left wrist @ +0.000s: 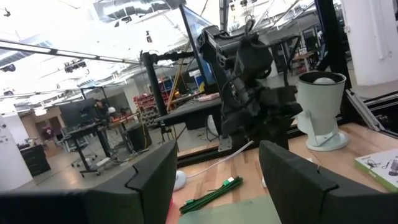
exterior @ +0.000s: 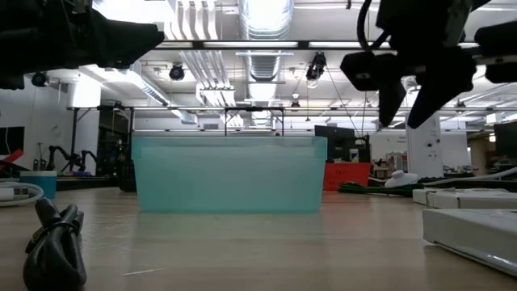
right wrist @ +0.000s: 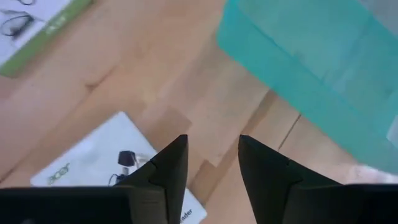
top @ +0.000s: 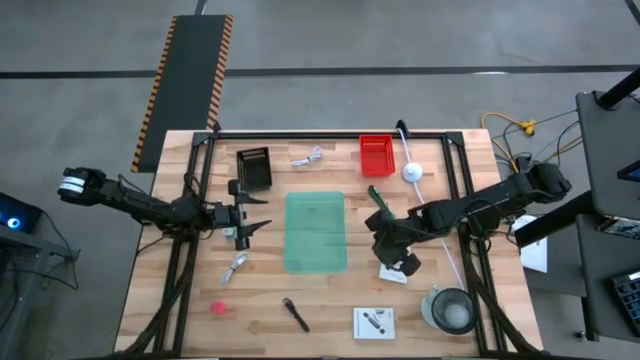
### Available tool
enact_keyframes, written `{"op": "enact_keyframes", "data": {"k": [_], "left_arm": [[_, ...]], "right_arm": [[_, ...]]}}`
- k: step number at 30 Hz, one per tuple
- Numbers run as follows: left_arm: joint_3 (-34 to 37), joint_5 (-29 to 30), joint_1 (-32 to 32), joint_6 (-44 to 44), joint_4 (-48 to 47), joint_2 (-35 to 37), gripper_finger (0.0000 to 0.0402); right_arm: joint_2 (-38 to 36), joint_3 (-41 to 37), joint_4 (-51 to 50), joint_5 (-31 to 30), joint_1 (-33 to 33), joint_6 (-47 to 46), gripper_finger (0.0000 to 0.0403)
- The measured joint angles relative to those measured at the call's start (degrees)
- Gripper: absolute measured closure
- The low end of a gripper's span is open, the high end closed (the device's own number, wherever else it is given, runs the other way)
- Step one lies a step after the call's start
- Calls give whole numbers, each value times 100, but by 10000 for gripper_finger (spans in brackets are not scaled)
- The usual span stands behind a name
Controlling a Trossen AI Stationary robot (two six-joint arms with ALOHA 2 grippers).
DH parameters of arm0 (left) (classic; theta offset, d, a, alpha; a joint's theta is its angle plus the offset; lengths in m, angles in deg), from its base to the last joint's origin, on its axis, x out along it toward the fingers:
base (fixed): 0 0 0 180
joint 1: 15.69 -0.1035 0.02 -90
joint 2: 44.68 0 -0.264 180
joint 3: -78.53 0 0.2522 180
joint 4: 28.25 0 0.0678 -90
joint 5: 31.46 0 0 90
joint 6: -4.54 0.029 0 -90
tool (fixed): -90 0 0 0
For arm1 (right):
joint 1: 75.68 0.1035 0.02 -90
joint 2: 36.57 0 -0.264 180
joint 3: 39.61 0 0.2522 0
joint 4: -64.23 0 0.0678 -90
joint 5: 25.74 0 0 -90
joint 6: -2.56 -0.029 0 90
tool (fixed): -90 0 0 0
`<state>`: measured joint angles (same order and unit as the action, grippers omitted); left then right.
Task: Pick and place items into bin
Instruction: Put the top white card reader box into the black bin
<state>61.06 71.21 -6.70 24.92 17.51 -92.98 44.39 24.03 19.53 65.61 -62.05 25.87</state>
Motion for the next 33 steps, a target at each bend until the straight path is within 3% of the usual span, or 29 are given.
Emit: {"op": "enact_keyframes", "data": {"k": [15,33], "left_arm": [[0,2,0,-1,7,-20,191],[-1,2,1,0,3,-33,191]], "right_arm": [[1747,1190,-1746,183,-53,256,293],[1924,1127,-1796,358,34,923,330]]}}
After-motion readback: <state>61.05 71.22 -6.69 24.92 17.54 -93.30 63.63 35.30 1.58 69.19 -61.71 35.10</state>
